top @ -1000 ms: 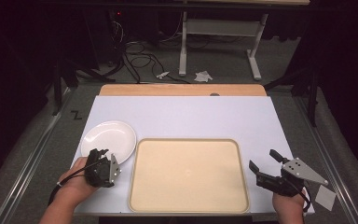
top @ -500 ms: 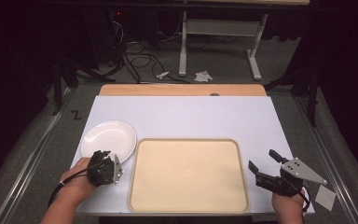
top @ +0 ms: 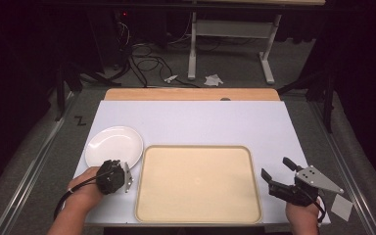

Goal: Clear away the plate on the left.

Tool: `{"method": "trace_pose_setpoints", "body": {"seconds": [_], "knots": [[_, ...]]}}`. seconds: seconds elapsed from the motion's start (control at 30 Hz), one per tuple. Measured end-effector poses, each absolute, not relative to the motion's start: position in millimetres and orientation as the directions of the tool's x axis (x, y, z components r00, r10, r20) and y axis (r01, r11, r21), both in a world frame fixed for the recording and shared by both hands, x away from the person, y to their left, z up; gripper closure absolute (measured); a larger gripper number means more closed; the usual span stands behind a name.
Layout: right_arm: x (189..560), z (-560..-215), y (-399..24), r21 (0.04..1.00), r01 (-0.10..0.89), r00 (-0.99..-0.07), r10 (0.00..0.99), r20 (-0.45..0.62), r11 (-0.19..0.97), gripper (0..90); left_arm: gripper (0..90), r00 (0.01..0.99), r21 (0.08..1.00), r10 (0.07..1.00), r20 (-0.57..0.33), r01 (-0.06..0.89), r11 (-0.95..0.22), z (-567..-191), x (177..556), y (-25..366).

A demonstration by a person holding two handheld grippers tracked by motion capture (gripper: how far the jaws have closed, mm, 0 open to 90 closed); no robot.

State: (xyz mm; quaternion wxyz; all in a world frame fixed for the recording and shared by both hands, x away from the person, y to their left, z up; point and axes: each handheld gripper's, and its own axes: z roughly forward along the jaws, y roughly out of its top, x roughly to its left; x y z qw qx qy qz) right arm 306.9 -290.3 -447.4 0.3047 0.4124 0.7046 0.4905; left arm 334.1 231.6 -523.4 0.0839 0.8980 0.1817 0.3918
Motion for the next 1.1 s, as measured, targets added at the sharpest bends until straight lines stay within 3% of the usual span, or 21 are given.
{"method": "trace_pose_setpoints", "body": {"seconds": [0.27, 0.53, 0.63, 0.8, 1.1], "knots": [[306.3, -447.2, -289.1, 0.942, 0.285, -0.470, 0.882, -0.026, 0.179, 16.1, 65.6, 0.632, 0.330, 0.413, 0.656, 0.252, -0.910, -526.9, 332.6, 231.8], [304.2, -445.3, -292.4, 0.946, 0.275, -0.464, 0.885, -0.024, 0.170, 16.1, 59.9, 0.608, 0.333, 0.427, 0.669, 0.269, -0.904, -526.0, 331.1, 233.7], [306.1, -446.3, -291.9, 0.945, 0.277, -0.465, 0.885, -0.026, 0.174, 16.1, 60.3, 0.614, 0.372, 0.458, 0.643, 0.272, -0.888, -526.5, 332.1, 236.4], [306.0, -447.0, -291.2, 0.943, 0.283, -0.464, 0.885, -0.027, 0.177, 16.1, 68.4, 0.629, 0.393, 0.476, 0.615, 0.278, -0.876, -526.6, 331.9, 238.2], [306.9, -448.6, -291.5, 0.941, 0.292, -0.466, 0.885, -0.015, 0.170, 16.1, 62.8, 0.611, 0.398, 0.478, 0.631, 0.274, -0.875, -527.3, 331.6, 238.5]]}}
